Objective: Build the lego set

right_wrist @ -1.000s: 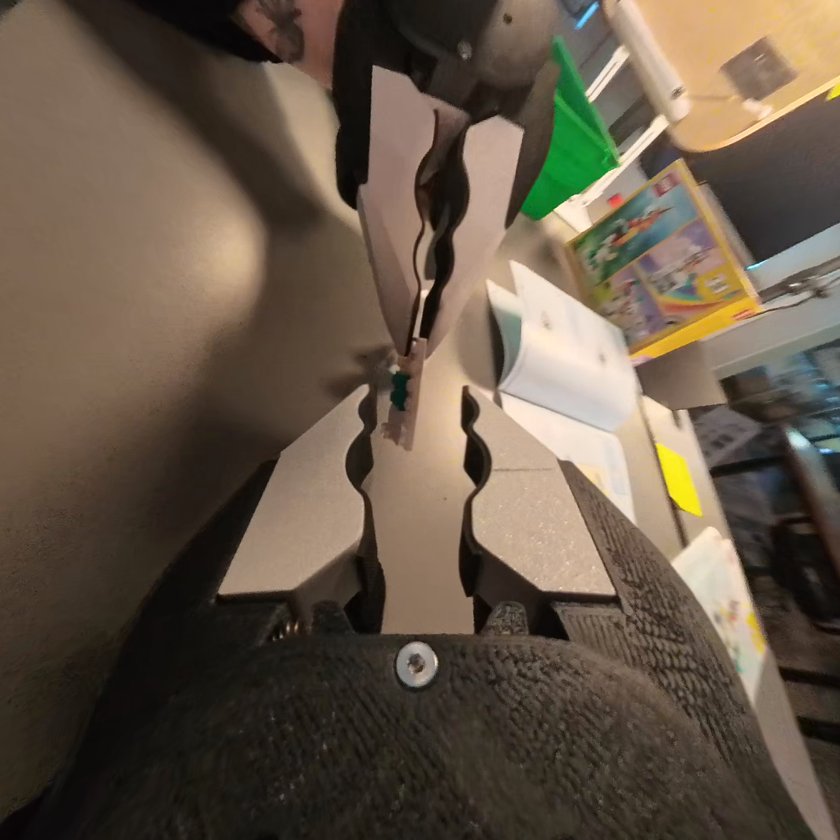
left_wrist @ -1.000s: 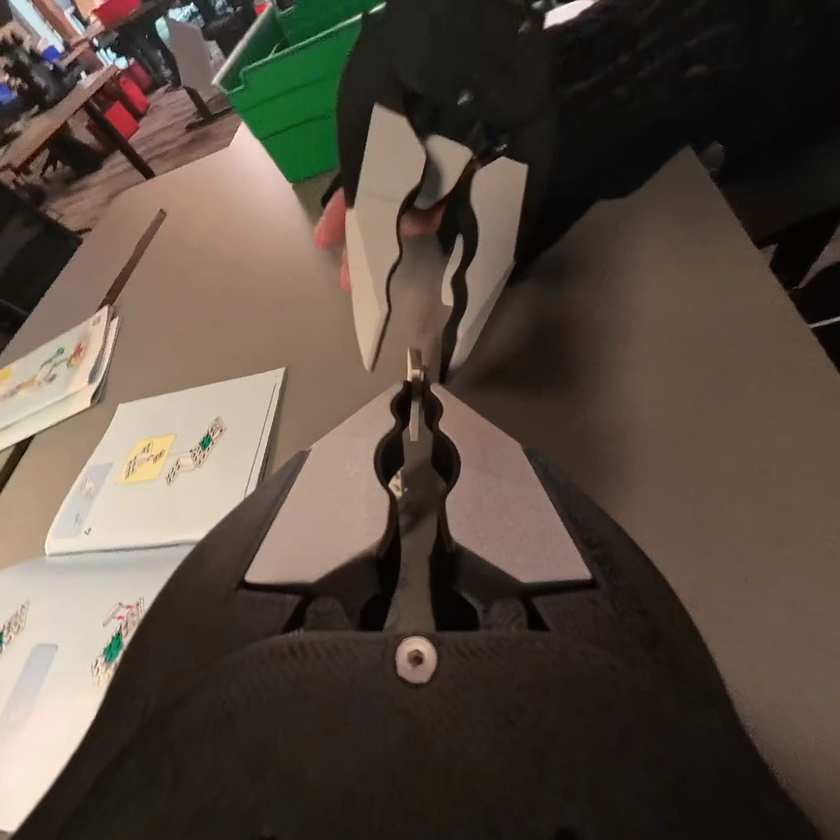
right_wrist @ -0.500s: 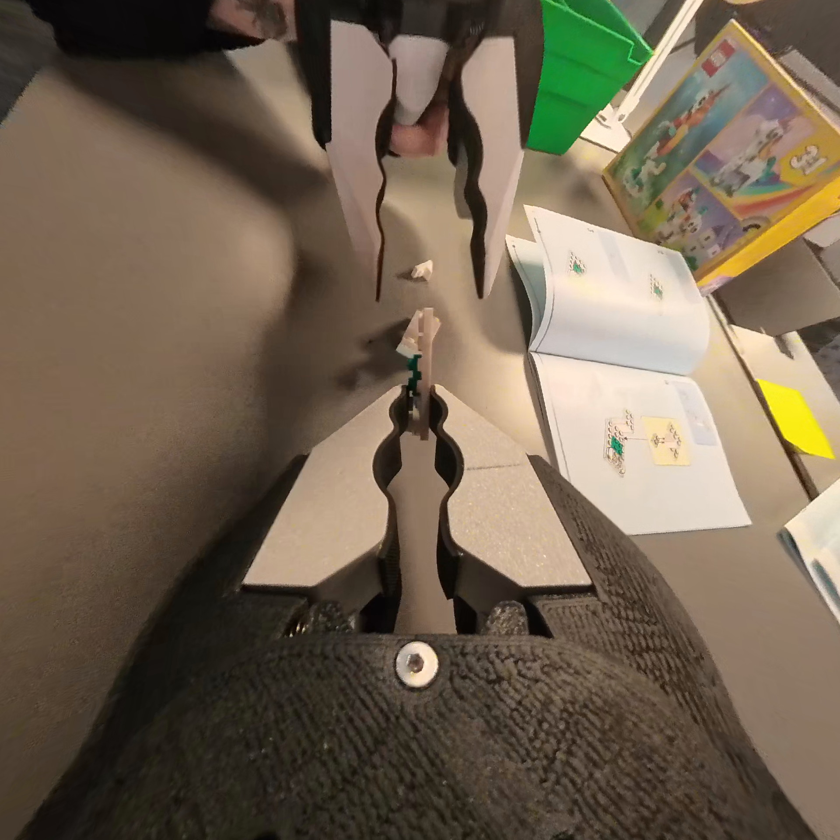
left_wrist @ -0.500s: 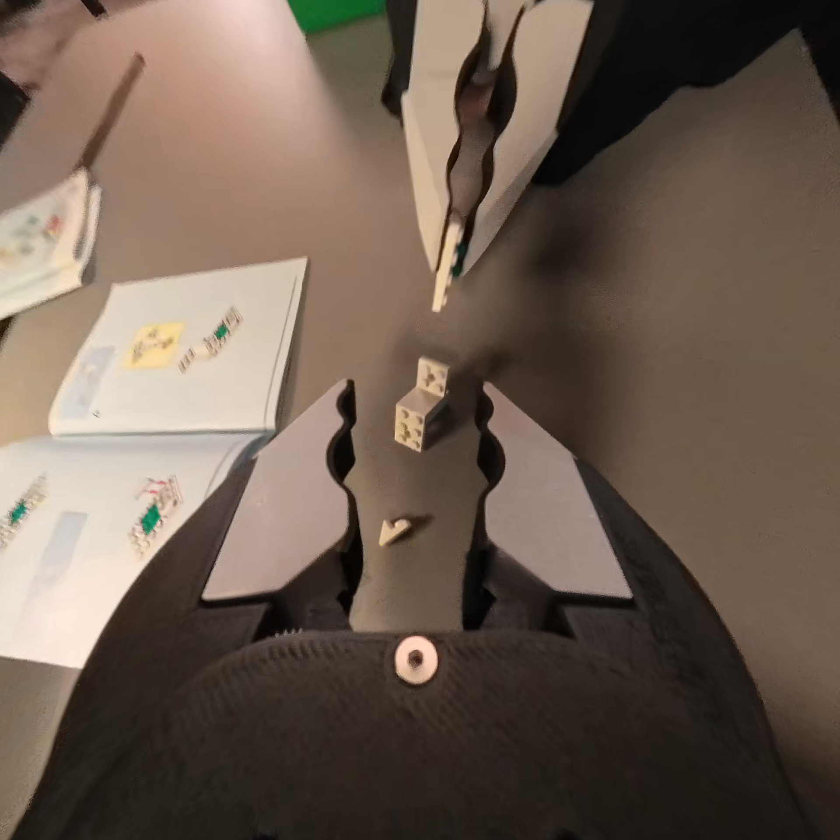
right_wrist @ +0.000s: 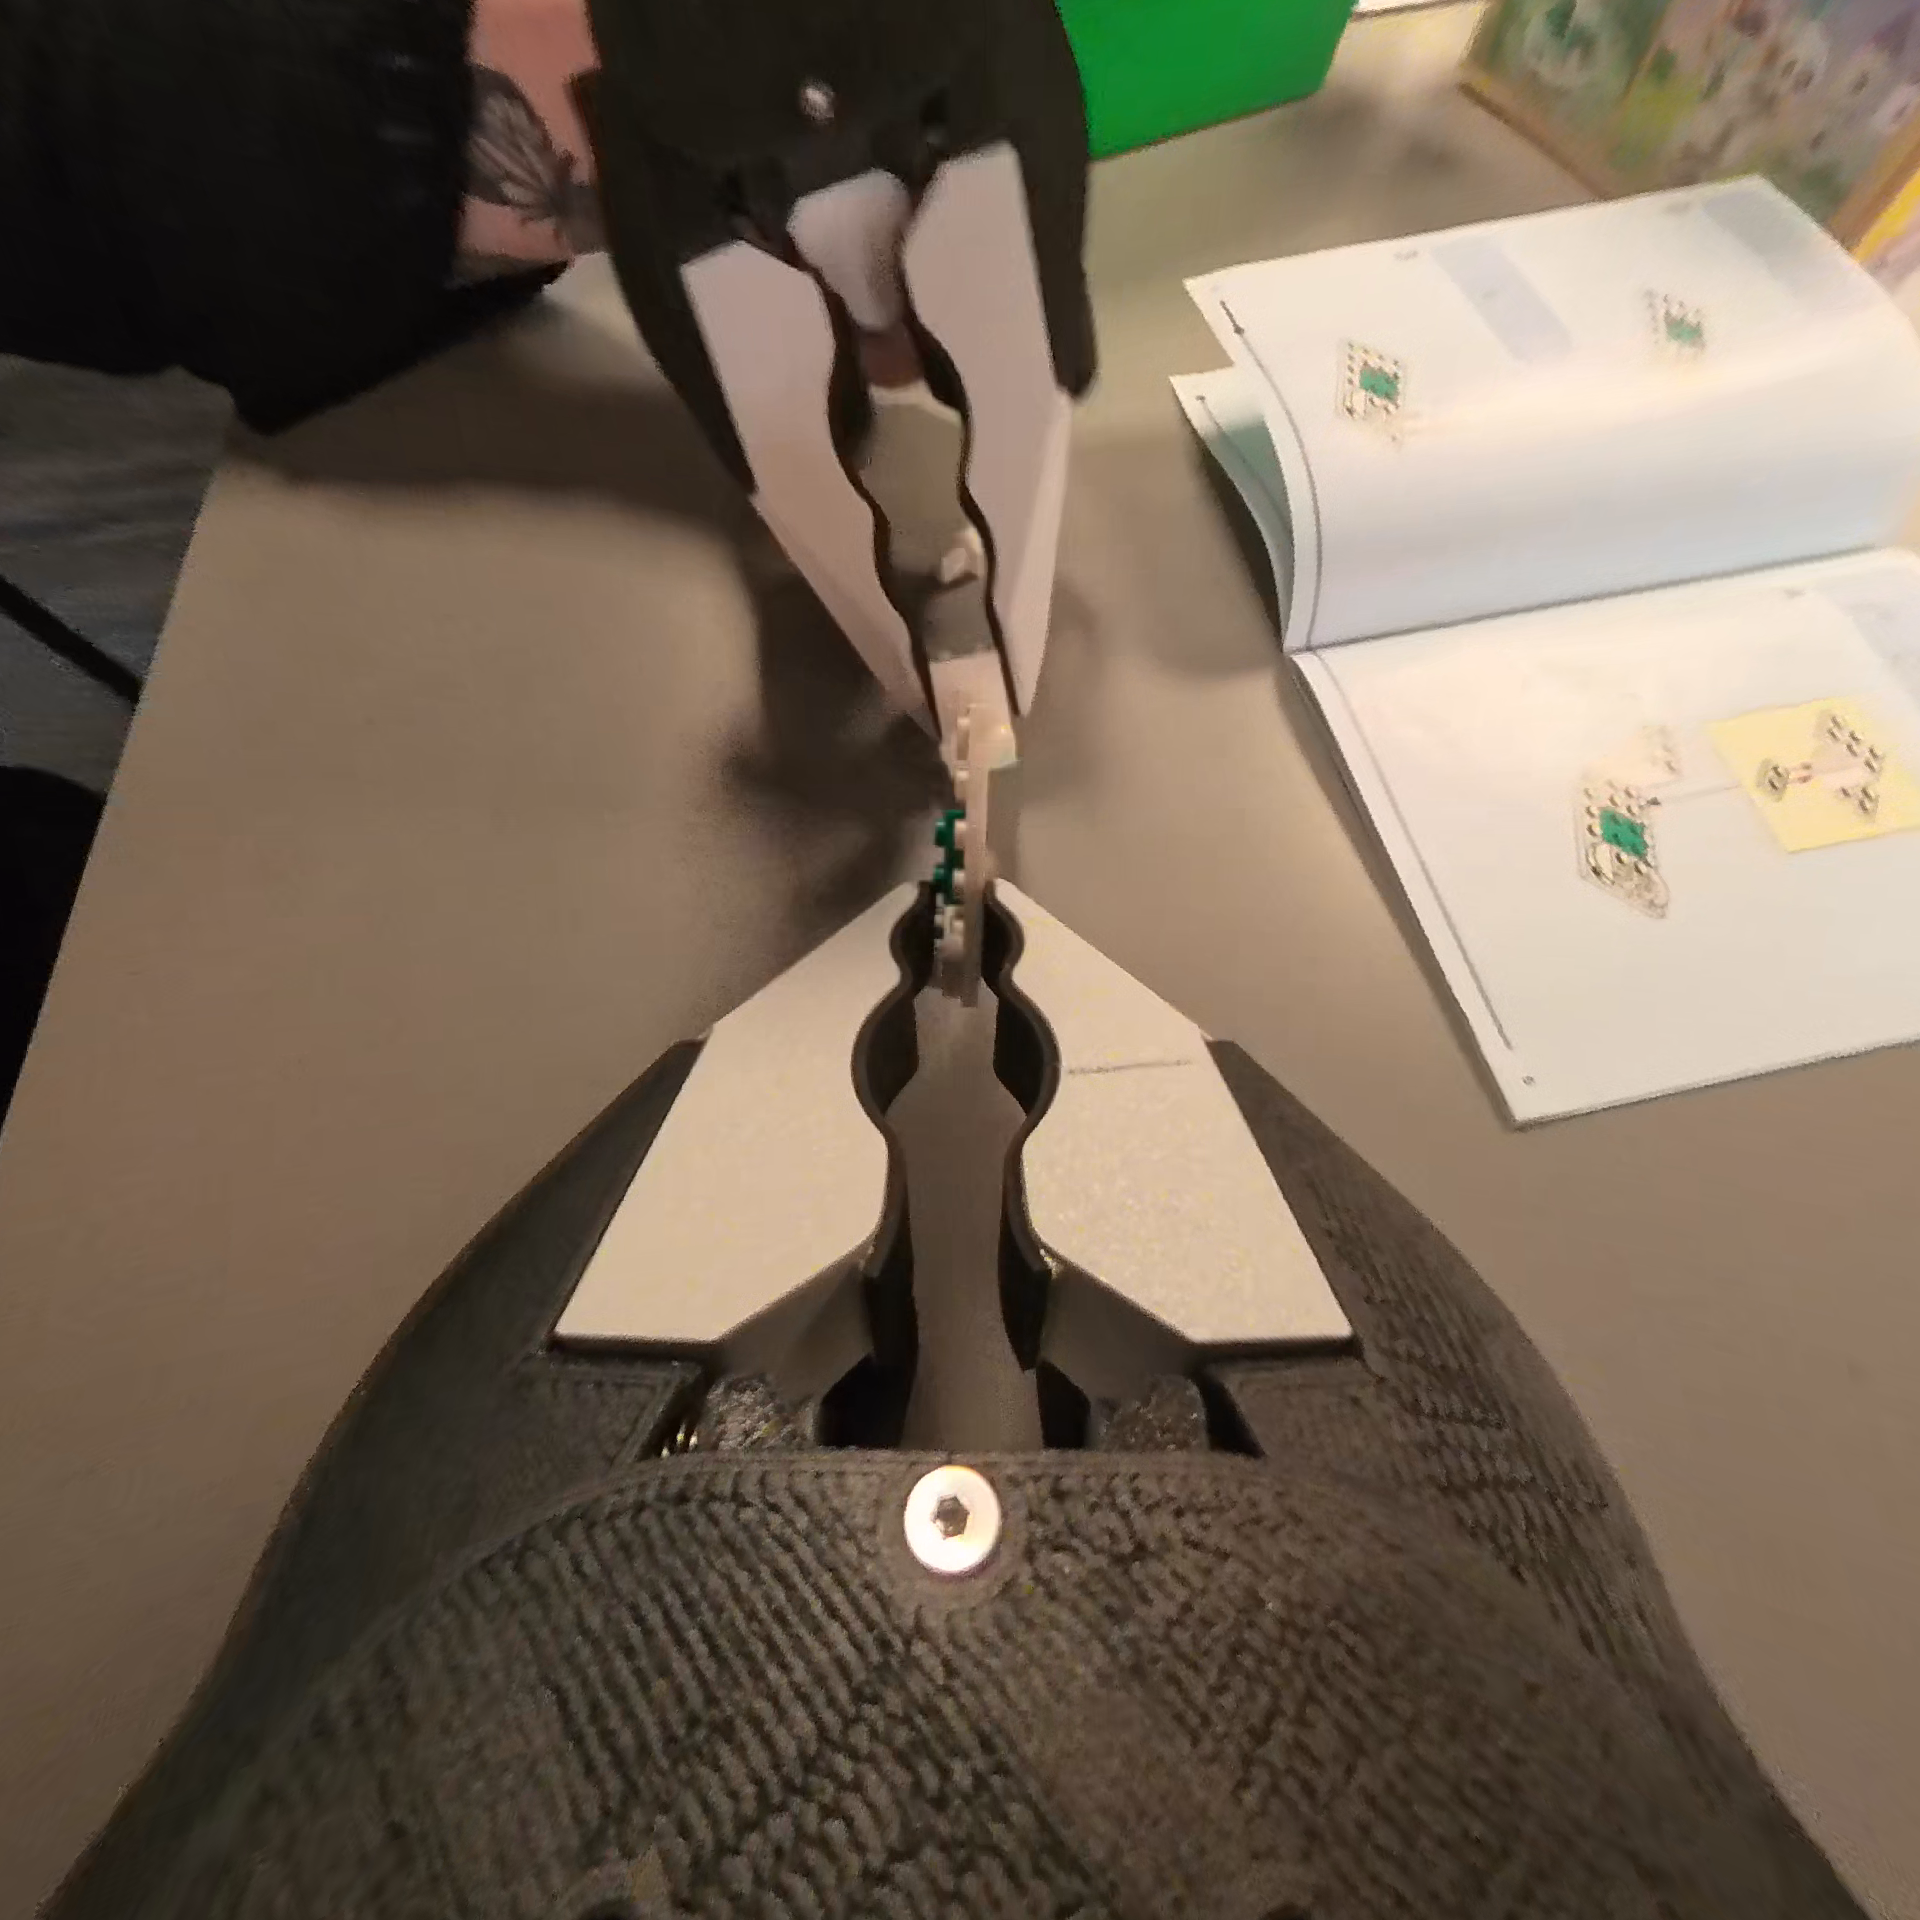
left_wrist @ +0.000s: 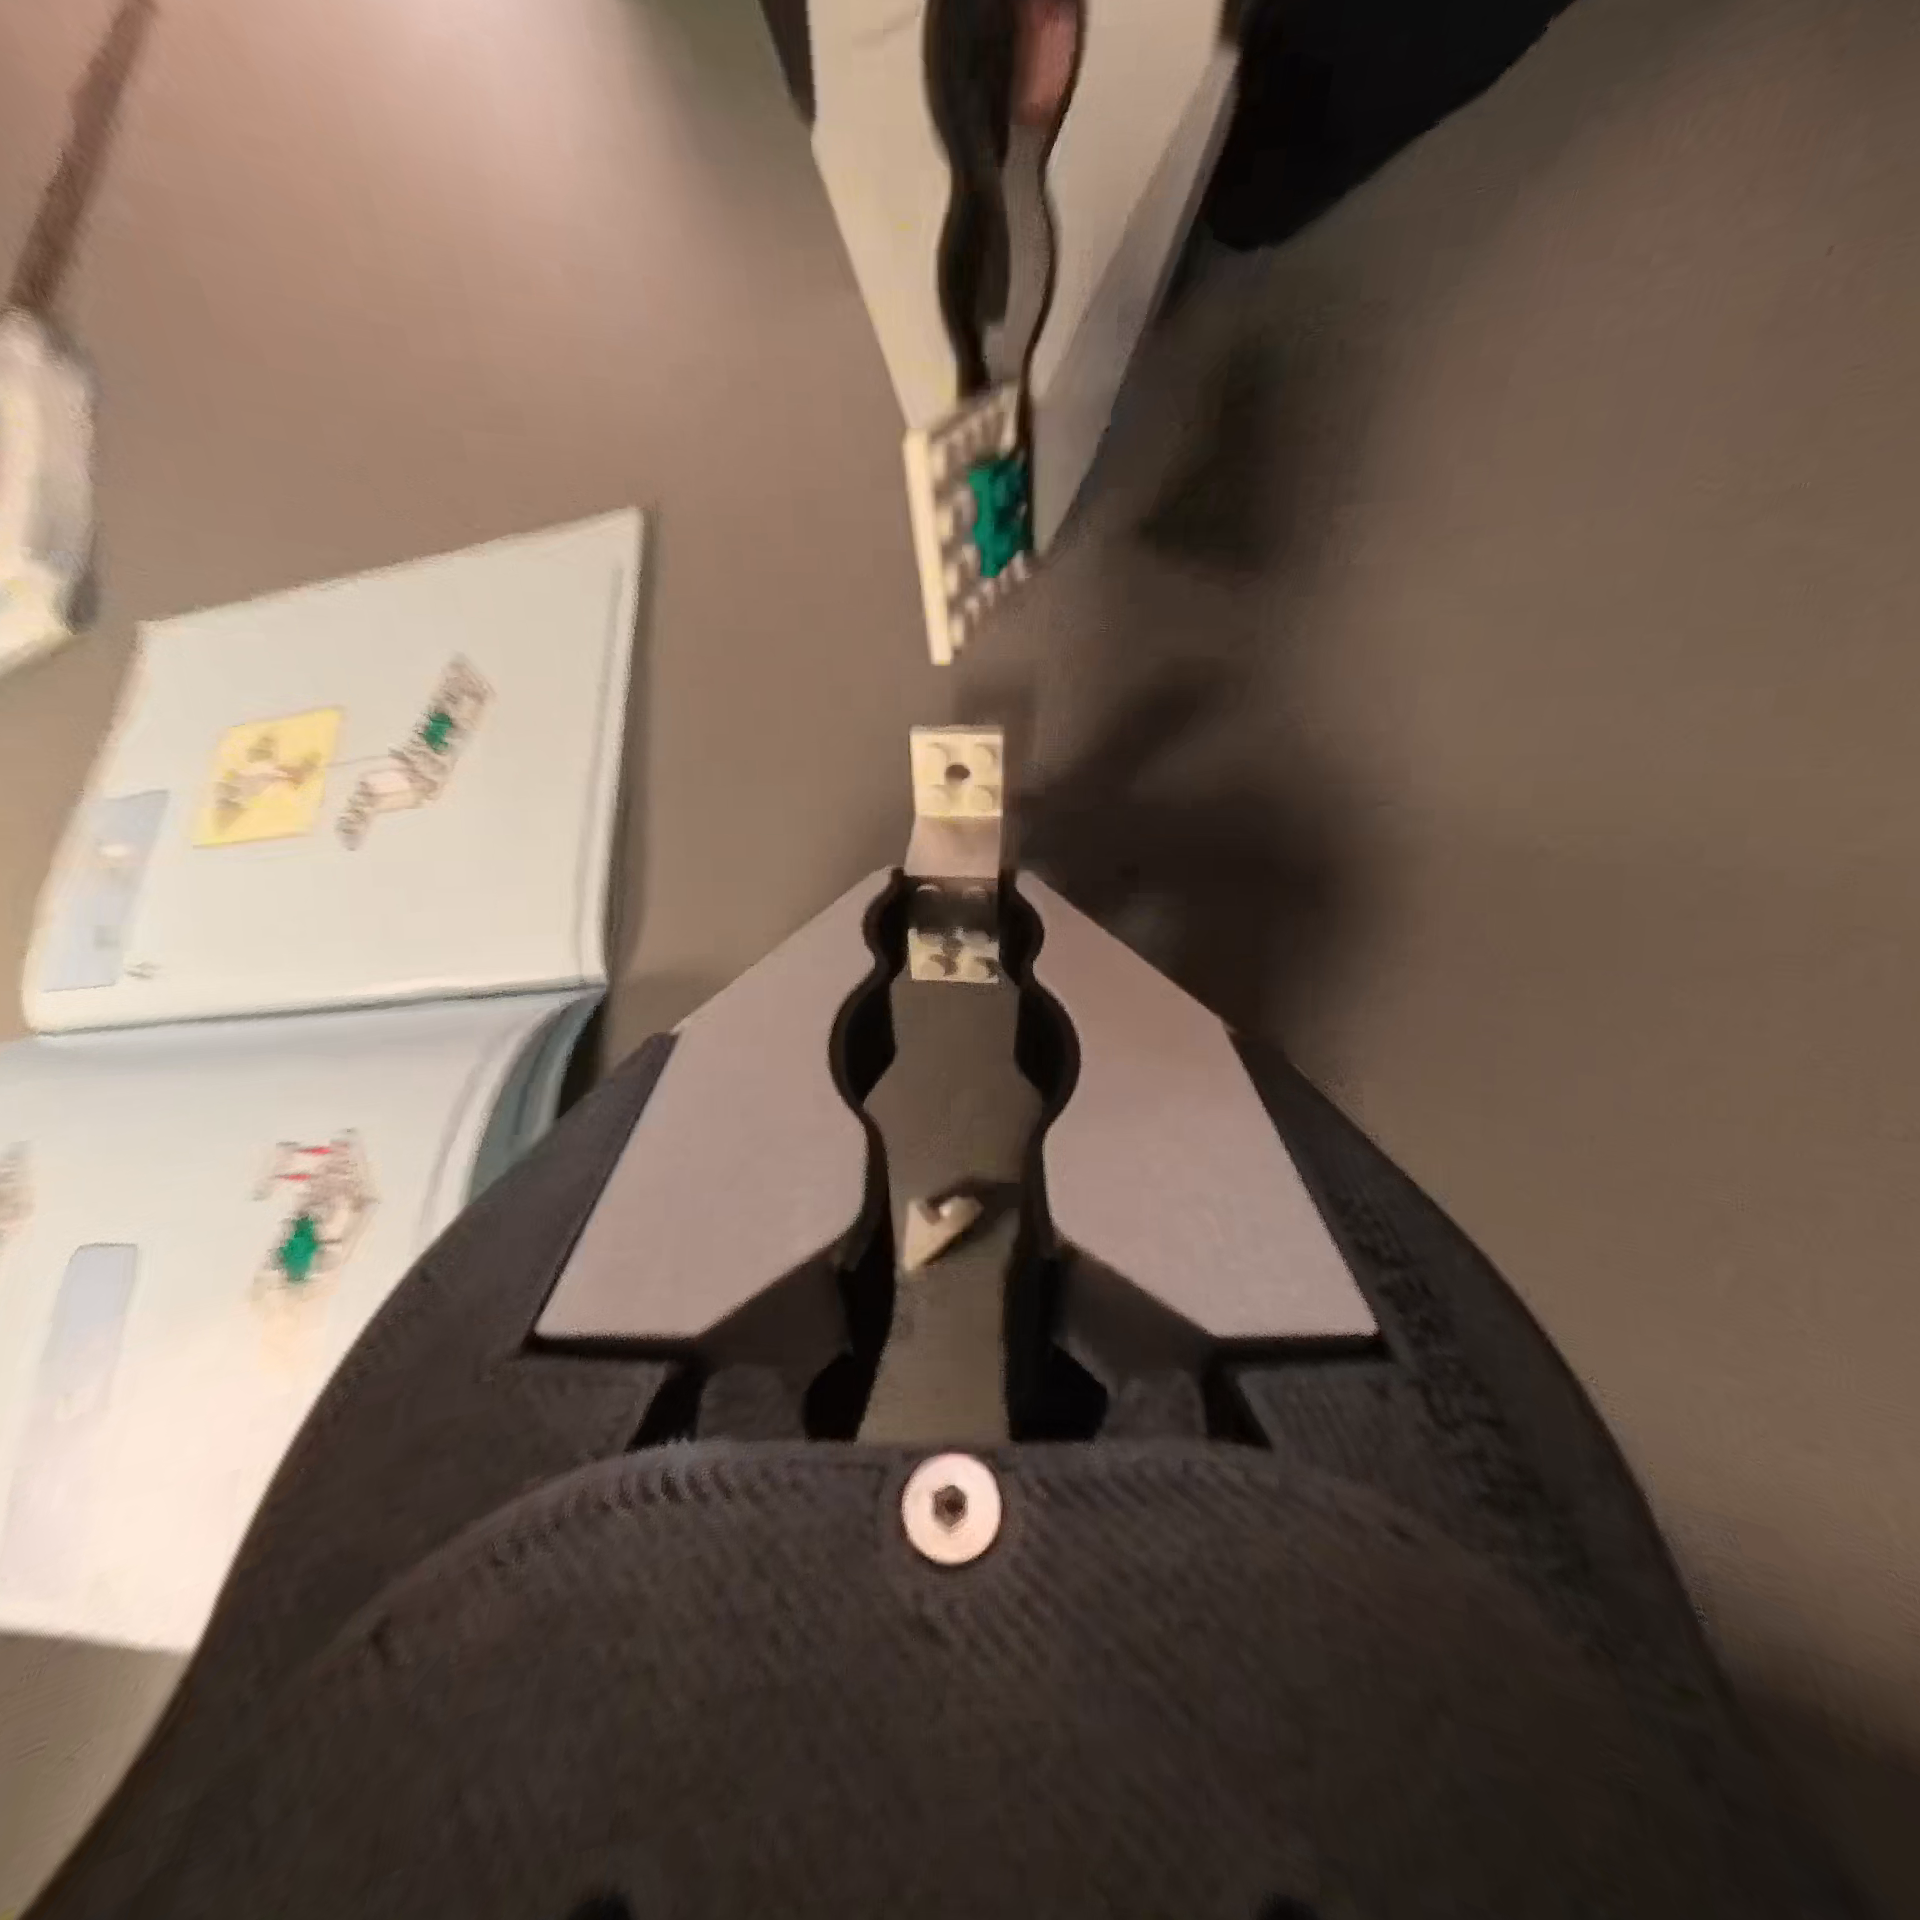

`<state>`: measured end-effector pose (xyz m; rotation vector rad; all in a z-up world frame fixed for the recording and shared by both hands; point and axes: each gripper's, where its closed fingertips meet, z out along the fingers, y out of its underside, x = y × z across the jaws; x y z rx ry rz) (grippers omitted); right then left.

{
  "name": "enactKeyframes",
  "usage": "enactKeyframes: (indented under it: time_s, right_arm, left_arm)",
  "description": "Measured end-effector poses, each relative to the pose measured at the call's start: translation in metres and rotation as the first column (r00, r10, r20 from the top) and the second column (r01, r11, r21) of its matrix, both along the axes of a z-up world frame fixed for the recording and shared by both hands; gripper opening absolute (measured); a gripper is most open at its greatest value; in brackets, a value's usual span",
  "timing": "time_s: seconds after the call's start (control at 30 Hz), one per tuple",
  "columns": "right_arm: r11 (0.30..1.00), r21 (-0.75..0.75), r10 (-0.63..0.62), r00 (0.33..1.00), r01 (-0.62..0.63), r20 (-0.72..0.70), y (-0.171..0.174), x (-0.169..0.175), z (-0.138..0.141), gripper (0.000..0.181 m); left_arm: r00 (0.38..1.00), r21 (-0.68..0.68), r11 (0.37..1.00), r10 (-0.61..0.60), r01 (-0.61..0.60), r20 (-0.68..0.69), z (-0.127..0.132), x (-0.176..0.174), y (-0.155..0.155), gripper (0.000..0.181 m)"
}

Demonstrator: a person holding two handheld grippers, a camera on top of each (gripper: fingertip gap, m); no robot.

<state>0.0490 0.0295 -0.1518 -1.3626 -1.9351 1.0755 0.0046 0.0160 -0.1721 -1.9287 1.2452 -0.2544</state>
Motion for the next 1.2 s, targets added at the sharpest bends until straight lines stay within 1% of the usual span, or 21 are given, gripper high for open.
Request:
enactKeyframes:
  time_s: [0.03, 0.07, 0.1, 0.17, 0.2, 0.23, 0.3, 0.33, 0.37, 0.4, 0.43, 0.5, 0.53, 0.6, 0.7, 0.77, 1.0, 1.13, 1.2]
  right_arm:
    - [1.000, 0.004, -0.027, 1.000, 0.027, 0.005, 0.004, -0.001, -0.001, 0.006]
    - [0.998, 0.009, -0.054, 0.999, 0.054, 0.006, 0.009, -0.002, -0.001, 0.006]
    - [0.997, 0.014, -0.082, 0.997, 0.082, 0.004, 0.013, -0.003, 0.000, 0.006]
    - [0.990, 0.034, -0.137, 0.991, 0.137, -0.007, 0.020, -0.005, 0.002, 0.006]
    - [0.986, 0.043, -0.161, 0.987, 0.162, -0.012, 0.023, -0.007, 0.003, 0.006]
    - [0.980, 0.053, -0.192, 0.981, 0.192, -0.020, 0.026, -0.009, 0.004, 0.006]
    - [0.962, 0.087, -0.257, 0.966, 0.259, -0.041, 0.034, -0.013, 0.008, 0.006]
    - [0.948, 0.114, -0.292, 0.955, 0.296, -0.054, 0.039, -0.015, 0.009, 0.006]
    - [0.934, 0.133, -0.325, 0.943, 0.331, -0.068, 0.043, -0.017, 0.010, 0.006]
    - [0.925, 0.134, -0.347, 0.935, 0.355, -0.076, 0.044, -0.019, 0.011, 0.006]
    - [0.922, 0.119, -0.362, 0.929, 0.370, -0.080, 0.043, -0.021, 0.012, 0.006]
    - [0.919, 0.063, -0.385, 0.920, 0.390, -0.078, 0.039, -0.025, 0.014, 0.006]
    - [0.918, 0.026, -0.393, 0.916, 0.396, -0.076, 0.037, -0.027, 0.015, 0.006]
    - [0.911, -0.029, -0.411, 0.909, 0.410, -0.073, 0.035, -0.030, 0.017, 0.006]
    - [0.907, -0.061, -0.420, 0.905, 0.416, -0.066, 0.034, -0.032, 0.017, 0.006]
    - [0.909, -0.044, -0.418, 0.906, 0.416, -0.065, 0.032, -0.033, 0.016, 0.006]
    - [0.912, 0.078, -0.395, 0.914, 0.402, -0.088, 0.031, -0.032, 0.015, 0.006]
    - [0.929, 0.082, -0.357, 0.931, 0.362, -0.076, 0.025, -0.031, 0.012, 0.007]
    - [0.936, 0.059, -0.345, 0.937, 0.348, -0.059, 0.023, -0.030, 0.010, 0.007]
  left_arm:
    - [1.000, 0.075, 0.997, -0.007, 0.009, -0.016, 0.007, 0.001, 0.001, 0.016]
    - [0.999, 0.167, 0.986, 0.005, 0.002, -0.039, 0.017, 0.000, 0.004, 0.016]
    - [0.997, 0.283, 0.959, 0.028, -0.005, -0.074, 0.027, -0.001, 0.008, 0.016]
    - [0.978, 0.498, 0.867, 0.082, 0.026, -0.194, 0.045, -0.003, 0.013, 0.016]
    - [0.953, 0.585, 0.810, 0.138, 0.047, -0.268, 0.051, -0.005, 0.017, 0.016]
    - [0.915, 0.658, 0.749, 0.207, 0.080, -0.346, 0.055, -0.008, 0.021, 0.016]
    - [0.802, 0.782, 0.596, 0.370, 0.183, -0.470, 0.065, -0.012, 0.029, 0.016]
    - [0.731, 0.810, 0.528, 0.443, 0.255, -0.519, 0.068, -0.014, 0.032, 0.016]
    - [0.664, 0.830, 0.461, 0.518, 0.315, -0.540, 0.072, -0.016, 0.035, 0.016]
    - [0.618, 0.841, 0.398, 0.571, 0.367, -0.540, 0.076, -0.015, 0.036, 0.016]
    - [0.584, 0.830, 0.373, 0.590, 0.415, -0.557, 0.074, -0.014, 0.038, 0.016]
    - [0.557, 0.823, 0.354, 0.610, 0.445, -0.564, 0.070, -0.013, 0.042, 0.016]
    - [0.552, 0.817, 0.354, 0.609, 0.454, -0.570, 0.069, -0.012, 0.043, 0.016]
    - [0.547, 0.813, 0.335, 0.612, 0.476, -0.572, 0.069, -0.010, 0.043, 0.016]
    - [0.542, 0.806, 0.325, 0.610, 0.494, -0.578, 0.069, -0.007, 0.042, 0.016]
    - [0.539, 0.806, 0.316, 0.615, 0.500, -0.576, 0.071, -0.007, 0.042, 0.016]
    - [0.529, 0.782, 0.322, 0.594, 0.534, -0.606, 0.070, -0.008, 0.041, 0.016]
    - [0.528, 0.756, 0.331, 0.560, 0.564, -0.639, 0.066, -0.008, 0.038, 0.016]
    - [0.518, 0.733, 0.350, 0.535, 0.584, -0.668, 0.063, -0.008, 0.037, 0.015]
